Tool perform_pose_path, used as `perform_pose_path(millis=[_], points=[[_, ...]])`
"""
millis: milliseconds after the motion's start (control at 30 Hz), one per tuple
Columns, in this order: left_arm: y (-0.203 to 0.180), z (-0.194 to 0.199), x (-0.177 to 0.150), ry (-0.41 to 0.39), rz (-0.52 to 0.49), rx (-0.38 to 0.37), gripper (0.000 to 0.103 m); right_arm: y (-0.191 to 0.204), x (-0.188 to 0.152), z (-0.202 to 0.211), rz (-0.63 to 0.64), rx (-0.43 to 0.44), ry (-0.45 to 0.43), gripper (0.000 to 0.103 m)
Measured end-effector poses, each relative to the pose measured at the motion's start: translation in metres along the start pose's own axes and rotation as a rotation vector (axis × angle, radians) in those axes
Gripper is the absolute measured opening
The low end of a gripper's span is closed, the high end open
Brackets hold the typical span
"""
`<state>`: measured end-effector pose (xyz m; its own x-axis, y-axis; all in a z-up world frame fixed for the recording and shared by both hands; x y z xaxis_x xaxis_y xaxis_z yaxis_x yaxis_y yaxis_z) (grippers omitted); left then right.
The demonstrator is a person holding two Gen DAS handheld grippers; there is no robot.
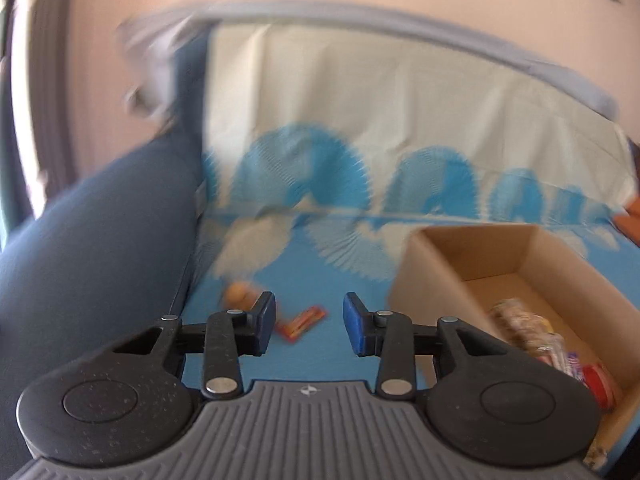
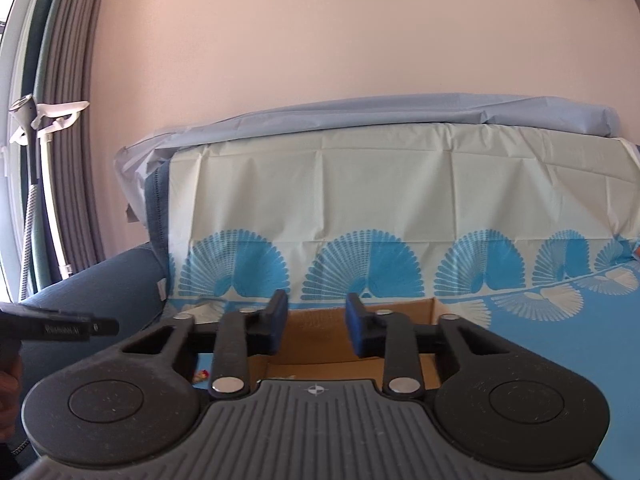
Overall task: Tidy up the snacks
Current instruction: 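Move both open tools back to the remaining snacks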
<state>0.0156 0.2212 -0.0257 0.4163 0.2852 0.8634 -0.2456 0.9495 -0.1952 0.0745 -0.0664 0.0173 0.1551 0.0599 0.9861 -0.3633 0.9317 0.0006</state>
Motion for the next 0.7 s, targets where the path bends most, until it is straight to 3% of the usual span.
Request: perform_pose_path(millis=[267, 567, 700], points=[[0.024, -0.023, -0.002, 0.051, 0.134, -0.009, 0.040, 0.012, -0.004, -0.011, 0.007, 0.021, 0.040, 0.030], [0.021, -0.064, -0.012, 0.106, 0.157, 0.008, 0.043, 0.014, -0.005, -0.017, -0.027, 0.052, 0.076, 0.033], [0.021, -0.075, -0.014, 0.114, 0.162, 0.017, 0.055, 0.018, -0.006, -0.021, -0.016, 0.068, 0.080, 0.036]])
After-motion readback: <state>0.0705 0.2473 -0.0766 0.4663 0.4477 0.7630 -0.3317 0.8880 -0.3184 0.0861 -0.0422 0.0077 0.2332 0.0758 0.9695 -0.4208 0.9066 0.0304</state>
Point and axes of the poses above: each gripper's, at about its wrist camera, not at the fingertips, and z roughly against the way its jaws point, y to its left, x to its top, the point moved 6 cm from there along -z, roughly the way its jaws point, and after that the axes turned 11 degrees about -x, right-handed, at the moved point
